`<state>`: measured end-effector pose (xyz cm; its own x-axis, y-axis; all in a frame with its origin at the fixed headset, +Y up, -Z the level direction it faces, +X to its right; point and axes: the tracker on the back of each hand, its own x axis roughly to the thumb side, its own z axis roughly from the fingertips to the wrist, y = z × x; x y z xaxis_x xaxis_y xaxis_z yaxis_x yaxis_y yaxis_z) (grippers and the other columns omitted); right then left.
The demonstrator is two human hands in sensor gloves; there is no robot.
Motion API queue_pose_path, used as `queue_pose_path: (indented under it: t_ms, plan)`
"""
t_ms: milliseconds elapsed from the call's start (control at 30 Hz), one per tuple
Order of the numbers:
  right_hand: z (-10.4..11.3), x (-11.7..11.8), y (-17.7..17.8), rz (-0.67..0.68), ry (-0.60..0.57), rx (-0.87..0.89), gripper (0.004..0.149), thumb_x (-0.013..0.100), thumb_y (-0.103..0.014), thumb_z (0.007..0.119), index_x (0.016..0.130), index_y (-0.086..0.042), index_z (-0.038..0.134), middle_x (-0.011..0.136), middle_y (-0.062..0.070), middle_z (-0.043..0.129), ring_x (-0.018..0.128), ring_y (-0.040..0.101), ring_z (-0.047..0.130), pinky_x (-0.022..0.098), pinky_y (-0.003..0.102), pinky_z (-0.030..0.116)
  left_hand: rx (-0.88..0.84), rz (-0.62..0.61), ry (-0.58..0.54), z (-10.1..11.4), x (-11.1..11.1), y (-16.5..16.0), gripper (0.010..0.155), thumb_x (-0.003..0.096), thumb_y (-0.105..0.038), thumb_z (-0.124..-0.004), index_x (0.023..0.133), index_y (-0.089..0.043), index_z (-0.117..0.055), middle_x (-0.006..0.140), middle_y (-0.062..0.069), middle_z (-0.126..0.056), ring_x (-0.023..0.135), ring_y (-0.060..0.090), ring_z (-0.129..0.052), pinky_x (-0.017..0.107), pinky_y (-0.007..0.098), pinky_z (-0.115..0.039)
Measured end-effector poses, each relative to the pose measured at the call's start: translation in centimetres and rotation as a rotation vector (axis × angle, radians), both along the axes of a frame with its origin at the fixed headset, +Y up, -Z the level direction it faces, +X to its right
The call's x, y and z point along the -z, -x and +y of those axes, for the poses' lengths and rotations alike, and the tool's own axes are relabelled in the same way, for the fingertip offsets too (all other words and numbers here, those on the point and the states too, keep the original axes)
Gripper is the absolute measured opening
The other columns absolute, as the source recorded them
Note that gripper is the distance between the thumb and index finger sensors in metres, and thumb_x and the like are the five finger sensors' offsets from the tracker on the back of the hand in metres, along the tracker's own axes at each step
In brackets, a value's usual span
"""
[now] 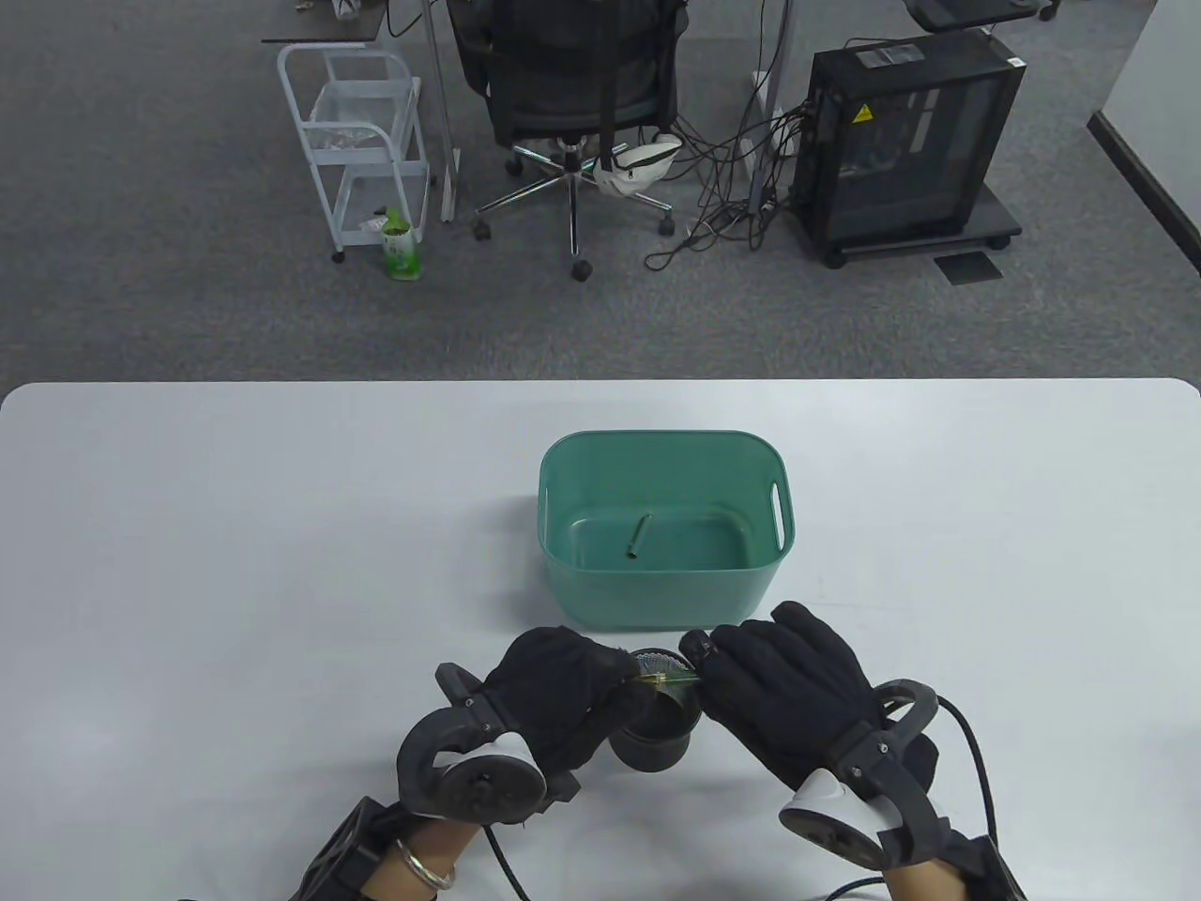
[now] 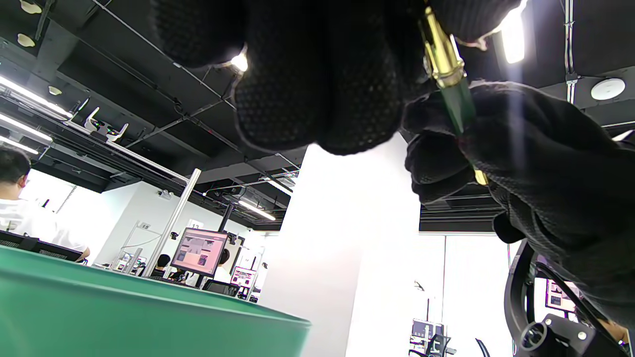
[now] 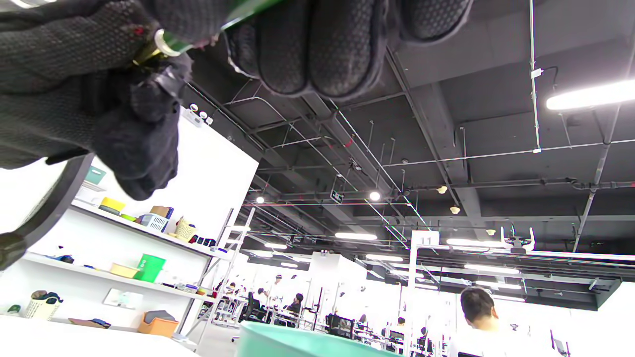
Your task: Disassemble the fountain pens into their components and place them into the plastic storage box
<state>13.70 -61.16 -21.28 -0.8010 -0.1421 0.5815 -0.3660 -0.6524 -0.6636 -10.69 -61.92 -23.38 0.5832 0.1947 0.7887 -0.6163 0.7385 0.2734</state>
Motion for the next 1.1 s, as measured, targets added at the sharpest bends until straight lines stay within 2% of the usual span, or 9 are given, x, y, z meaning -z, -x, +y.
queue_pose_path:
  t_ms: [100,367,1100]
  plan:
    - [0.0,0.0,0.0,-0.002,-0.001,0.001,0.043,0.053,-0.051,0.069,0.092,-0.035,0.081,0.086,-0.009,0.086,0.076,0.01,0.088,0.074,0.044,0.065,-0.004,0.002,0.002,0.0,0.0,0.1,0.051,0.0666,-0.051,-0.058,0.074,-0.013,-0.092,0.058,0.0,-0.107,0.052,0.02,-0.104,0.057,0.045,-0.079]
    - [0.2,0.0,-0.4,-0.024,-0.013,0.009,0.043,0.053,-0.05,0.07,0.092,-0.036,0.081,0.087,-0.009,0.085,0.077,0.01,0.088,0.074,0.044,0.064,-0.011,0.0,0.022,0.1,0.2,0.4,0.049,0.0669,-0.05,-0.062,0.082,-0.012,-0.088,0.067,0.002,-0.105,0.06,0.022,-0.102,0.062,0.046,-0.076]
    - [1.0,0.4,-2.7,-0.097,-0.032,0.062,0.043,0.053,-0.051,0.07,0.093,-0.037,0.081,0.088,-0.008,0.085,0.078,0.011,0.088,0.074,0.044,0.064,-0.086,0.012,0.06,0.6,0.7,1.7,0.048,0.0666,-0.05,-0.063,0.084,-0.012,-0.087,0.069,0.003,-0.104,0.062,0.023,-0.101,0.063,0.047,-0.075]
